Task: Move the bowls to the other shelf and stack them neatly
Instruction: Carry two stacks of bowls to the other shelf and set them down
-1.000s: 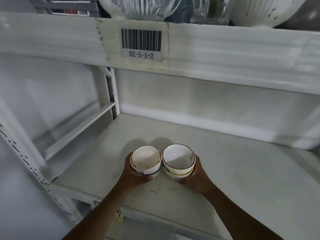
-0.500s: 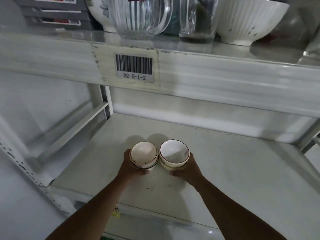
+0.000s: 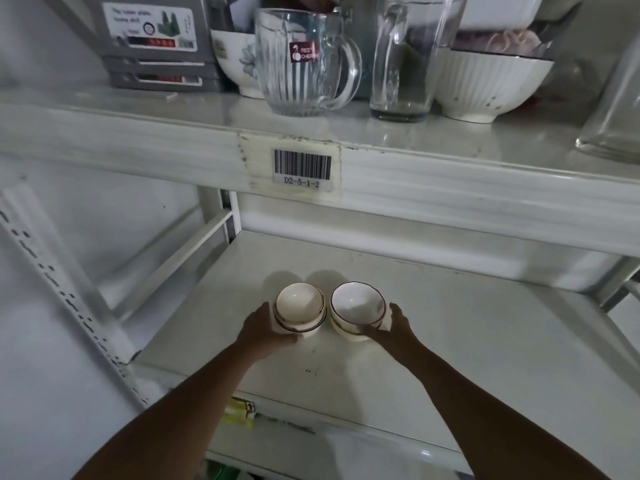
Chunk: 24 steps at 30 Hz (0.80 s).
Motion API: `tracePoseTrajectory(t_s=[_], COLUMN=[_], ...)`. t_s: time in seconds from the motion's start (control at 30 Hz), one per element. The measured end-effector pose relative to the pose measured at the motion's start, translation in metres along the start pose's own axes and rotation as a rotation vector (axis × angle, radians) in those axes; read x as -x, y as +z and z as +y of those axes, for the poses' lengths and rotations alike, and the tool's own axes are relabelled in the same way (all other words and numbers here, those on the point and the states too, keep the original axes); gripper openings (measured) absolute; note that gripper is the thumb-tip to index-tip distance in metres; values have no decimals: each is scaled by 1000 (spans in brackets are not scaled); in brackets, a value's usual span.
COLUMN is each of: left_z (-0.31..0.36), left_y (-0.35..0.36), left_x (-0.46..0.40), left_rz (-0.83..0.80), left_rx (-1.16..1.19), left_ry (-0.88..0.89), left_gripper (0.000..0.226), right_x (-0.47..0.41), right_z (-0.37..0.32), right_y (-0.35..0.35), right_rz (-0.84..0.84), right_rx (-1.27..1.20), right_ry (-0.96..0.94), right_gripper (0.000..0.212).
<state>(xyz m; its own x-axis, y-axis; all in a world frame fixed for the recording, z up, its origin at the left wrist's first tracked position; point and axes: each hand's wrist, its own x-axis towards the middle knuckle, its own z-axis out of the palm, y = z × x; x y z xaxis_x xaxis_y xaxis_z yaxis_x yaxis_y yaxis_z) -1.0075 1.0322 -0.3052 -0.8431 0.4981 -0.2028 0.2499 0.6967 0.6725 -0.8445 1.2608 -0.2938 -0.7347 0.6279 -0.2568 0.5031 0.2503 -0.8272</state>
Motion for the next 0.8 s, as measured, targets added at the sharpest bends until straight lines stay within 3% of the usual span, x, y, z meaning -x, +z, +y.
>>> tracePoseTrajectory(t_s=[0.07,0.17,0.3,0.53,0.8], left_z=[5,4,2,1,-25], left_y=[-15,-38,-70,-105,-137], left_x=[10,21,36,68,122], left_rz=[-12,-59,-112,-52,199], left_rx=[-186,-472,-622,-486,-250], left_ry=[-32,11,18,-108,-413], left_gripper=[105,76,57,66,70], right_x=[4,7,4,8,4], right_z=[-7,-25,-61,-120,-179], right_y=[-5,-10,-10,21,85], right_rz=[42,48,40,-107,-399], right_rx=[176,368,323,453,515], right_ry=[45,15,-74,-241,-476], right_gripper=[107,71,62,60,59])
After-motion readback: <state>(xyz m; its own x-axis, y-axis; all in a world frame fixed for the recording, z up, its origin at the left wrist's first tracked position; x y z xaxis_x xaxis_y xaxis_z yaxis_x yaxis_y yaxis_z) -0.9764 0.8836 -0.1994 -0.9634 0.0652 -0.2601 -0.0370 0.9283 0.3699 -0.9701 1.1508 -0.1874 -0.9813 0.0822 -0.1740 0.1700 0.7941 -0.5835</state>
